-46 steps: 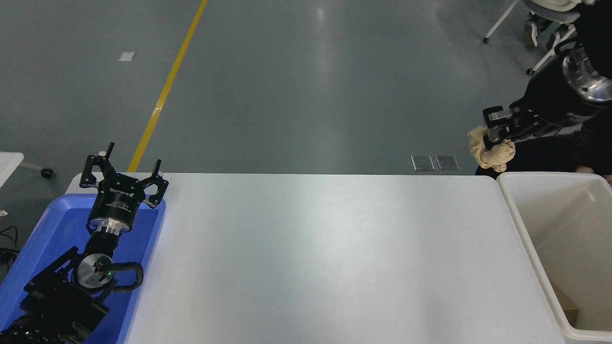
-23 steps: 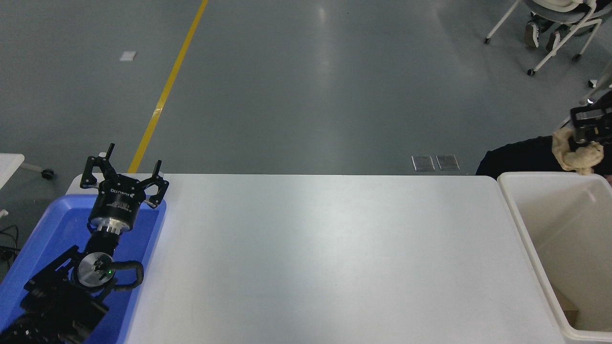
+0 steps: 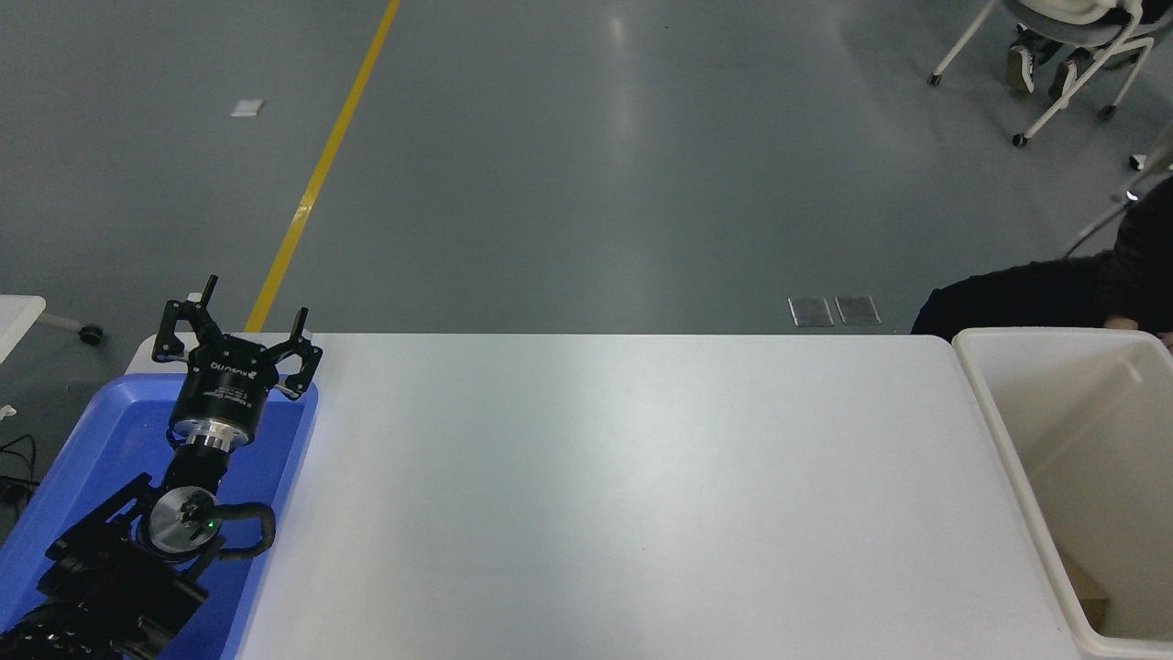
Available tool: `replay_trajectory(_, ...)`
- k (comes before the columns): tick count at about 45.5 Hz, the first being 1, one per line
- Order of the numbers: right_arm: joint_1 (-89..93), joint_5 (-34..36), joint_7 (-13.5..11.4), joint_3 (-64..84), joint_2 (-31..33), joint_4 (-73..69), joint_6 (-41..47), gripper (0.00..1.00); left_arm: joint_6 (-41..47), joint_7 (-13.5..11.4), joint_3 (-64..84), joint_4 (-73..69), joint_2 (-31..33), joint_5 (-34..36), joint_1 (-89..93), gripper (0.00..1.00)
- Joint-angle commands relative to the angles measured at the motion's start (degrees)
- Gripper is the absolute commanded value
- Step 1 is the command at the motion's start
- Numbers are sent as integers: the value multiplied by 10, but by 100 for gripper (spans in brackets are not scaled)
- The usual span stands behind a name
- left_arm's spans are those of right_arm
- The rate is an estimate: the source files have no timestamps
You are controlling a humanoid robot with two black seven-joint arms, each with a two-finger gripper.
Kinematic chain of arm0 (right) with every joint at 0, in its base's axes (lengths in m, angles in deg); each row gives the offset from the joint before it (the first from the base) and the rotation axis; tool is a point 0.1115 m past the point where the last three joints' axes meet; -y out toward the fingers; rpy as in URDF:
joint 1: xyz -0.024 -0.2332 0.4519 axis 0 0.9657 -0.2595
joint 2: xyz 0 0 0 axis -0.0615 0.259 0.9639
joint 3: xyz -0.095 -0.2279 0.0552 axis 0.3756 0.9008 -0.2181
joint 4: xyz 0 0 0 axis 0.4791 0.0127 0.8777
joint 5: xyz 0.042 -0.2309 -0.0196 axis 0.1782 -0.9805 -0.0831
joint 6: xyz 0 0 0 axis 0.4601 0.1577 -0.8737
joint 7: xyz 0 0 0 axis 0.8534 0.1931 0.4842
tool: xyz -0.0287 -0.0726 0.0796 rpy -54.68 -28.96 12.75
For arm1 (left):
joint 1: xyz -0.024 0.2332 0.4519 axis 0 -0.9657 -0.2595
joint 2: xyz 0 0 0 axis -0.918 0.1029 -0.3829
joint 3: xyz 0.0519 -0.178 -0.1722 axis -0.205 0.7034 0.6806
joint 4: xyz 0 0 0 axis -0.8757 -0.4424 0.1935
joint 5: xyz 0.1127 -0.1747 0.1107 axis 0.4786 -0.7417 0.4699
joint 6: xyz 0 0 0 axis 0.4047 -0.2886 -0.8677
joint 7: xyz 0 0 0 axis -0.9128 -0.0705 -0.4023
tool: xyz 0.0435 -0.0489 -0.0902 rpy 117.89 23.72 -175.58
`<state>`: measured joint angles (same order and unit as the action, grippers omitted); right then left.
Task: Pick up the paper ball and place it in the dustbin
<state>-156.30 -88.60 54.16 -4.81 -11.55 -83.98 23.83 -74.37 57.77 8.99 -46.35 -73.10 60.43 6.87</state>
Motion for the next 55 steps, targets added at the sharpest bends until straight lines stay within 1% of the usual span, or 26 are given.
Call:
replay_trajectory(1,238,52,0,-185,-112,168,-110,0,0,0,0,0,0,0,0,100)
replay_trajectory(8,289,141,-1,-192,-203,281,-155,0,0,0,0,0,0,0,1,100)
replay_trajectory(13,304,213,-4,-191,-238,326,-158,0,0,0,0,0,0,0,1,100)
replay_trajectory(18,317,259,-5,-189,-263,349,-160,0,0,0,0,0,0,-1,1,100)
replay_trajectory(26,326,270,-5,-193,-283,352,-183,0,0,0,0,0,0,-1,1,100)
replay_trajectory(45,329,271,-4,-194,-286,350,-186,0,0,0,0,0,0,-1,1,100)
replay_trajectory(46,329,271,-4,-194,-286,350,-186,8,0,0,0,0,0,0,1,100)
replay_trajectory(47,329,271,-4,-194,-286,348,-186,36,0,0,0,0,0,-1,1,100)
replay_trajectory(48,329,271,-3,-194,-286,349,-186,88,0,0,0,0,0,0,1,100)
replay_trajectory(49,329,271,-2,-194,-286,347,-185,100,0,0,0,0,0,-1,1,100)
replay_trajectory(50,329,271,0,-194,-286,347,-185,98,0,0,0,0,0,0,1,100)
replay_trajectory(51,329,271,0,-194,-285,347,-185,100,0,0,0,0,0,-1,1,100)
replay_trajectory(55,325,270,0,-191,-283,347,-184,100,0,0,0,0,0,-1,1,100)
